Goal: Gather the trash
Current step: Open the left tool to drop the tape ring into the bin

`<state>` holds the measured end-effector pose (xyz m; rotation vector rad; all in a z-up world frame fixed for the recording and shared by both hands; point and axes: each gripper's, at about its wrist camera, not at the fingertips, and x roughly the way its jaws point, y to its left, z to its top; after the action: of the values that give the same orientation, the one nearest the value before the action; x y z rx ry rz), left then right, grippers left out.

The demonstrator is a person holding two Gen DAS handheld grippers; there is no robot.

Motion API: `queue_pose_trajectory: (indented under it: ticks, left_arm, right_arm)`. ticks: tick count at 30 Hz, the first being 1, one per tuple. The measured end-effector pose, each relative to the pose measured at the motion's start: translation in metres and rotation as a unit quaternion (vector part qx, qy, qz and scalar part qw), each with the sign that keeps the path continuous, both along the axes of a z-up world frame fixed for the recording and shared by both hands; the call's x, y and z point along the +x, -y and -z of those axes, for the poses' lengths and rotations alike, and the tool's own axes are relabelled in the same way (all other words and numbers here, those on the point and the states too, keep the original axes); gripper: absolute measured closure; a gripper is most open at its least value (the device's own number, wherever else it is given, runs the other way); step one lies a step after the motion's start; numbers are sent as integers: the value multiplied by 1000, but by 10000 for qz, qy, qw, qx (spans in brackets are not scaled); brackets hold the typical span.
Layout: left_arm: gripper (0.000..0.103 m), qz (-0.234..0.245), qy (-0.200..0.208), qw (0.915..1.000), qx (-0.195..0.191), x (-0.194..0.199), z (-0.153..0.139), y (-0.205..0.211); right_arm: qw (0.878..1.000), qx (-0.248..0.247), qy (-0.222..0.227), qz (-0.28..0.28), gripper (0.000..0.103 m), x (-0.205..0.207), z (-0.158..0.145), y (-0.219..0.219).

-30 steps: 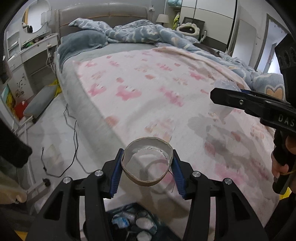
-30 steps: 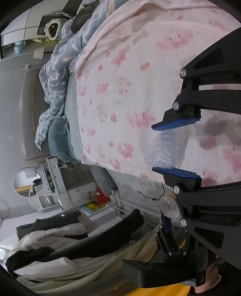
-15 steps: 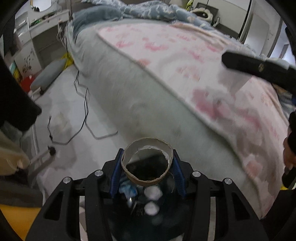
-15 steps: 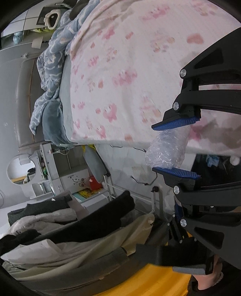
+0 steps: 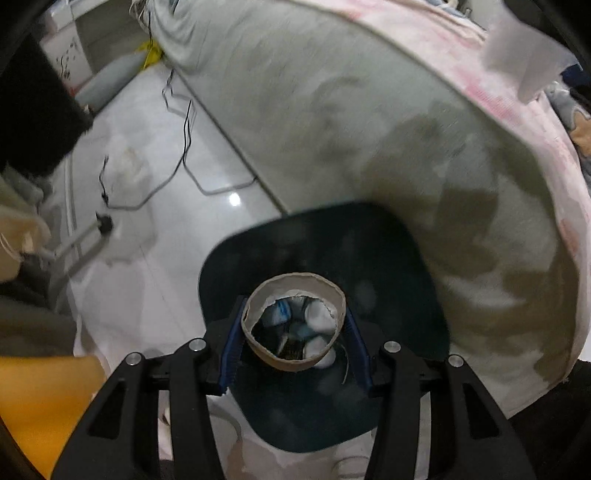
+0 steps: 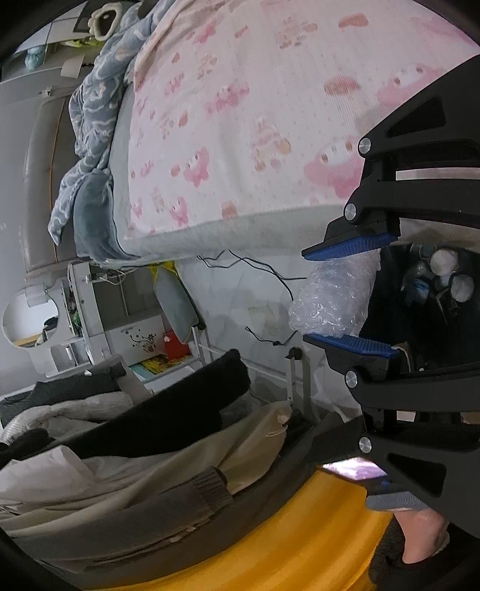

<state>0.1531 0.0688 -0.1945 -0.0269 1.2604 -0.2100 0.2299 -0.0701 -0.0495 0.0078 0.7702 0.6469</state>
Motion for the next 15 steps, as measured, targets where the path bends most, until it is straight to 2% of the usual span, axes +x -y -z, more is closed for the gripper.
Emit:
queue_pose_trajectory:
  ticks: [5,11,15]
  left_arm:
    - [49,-74,-339,9994,-83,-6,18,-11]
    - [46,-151,-647,9978,-11,-8,29,-17]
    - [33,-140,-689,9975,-70,-9,32,-23]
  right_arm:
    - [9999,-69,-99,-102,63,-2,9,-13]
    - [9993,-199,-223,-241,63,-2,21,-29]
    - [9985,-268,-376,-291,63,1,31,-38]
